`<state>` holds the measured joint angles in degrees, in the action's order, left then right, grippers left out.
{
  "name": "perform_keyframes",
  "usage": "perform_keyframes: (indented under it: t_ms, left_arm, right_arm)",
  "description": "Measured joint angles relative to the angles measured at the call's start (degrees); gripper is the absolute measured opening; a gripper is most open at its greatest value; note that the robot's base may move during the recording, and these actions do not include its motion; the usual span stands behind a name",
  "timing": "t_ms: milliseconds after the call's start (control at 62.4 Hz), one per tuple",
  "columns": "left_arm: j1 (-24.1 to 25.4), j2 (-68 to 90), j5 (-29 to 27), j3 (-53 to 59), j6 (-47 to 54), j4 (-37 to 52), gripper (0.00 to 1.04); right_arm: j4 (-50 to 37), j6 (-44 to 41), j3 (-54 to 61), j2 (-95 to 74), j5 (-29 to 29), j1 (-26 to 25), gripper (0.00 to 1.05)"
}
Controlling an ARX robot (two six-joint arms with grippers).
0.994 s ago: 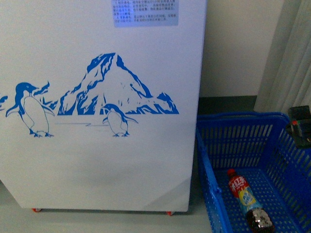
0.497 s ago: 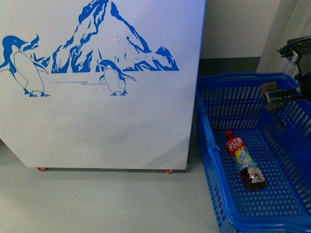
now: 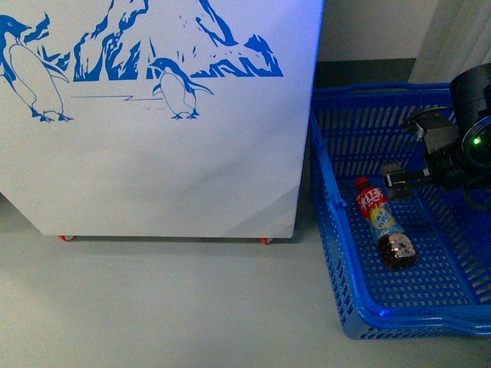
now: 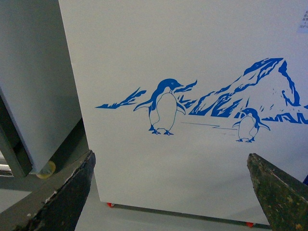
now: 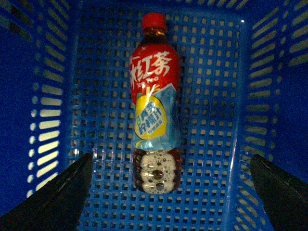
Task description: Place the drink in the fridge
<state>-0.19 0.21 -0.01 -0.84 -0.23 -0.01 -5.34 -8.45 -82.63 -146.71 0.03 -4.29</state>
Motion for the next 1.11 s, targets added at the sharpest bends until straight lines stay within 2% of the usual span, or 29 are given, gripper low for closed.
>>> perform_keyframes:
  t_ms: [449,705,1106]
  left_arm:
    - [0.0,0.0,0.0,0.0,0.0,0.0,0.97]
    - [0.0,0.0,0.0,0.0,0.0,0.0,0.97]
    - [0.0,0.0,0.0,0.0,0.0,0.0,0.97]
  right_arm:
    - [4.6,0.0,-11.4,-12.3,-2.8,-0.2,0.97]
    - [5.8,0.1,-16.6,-17.2,-8.0,0.0,0.97]
    - [7.6,-0.2,-23.3,-22.2,-7.0,0.3,0.97]
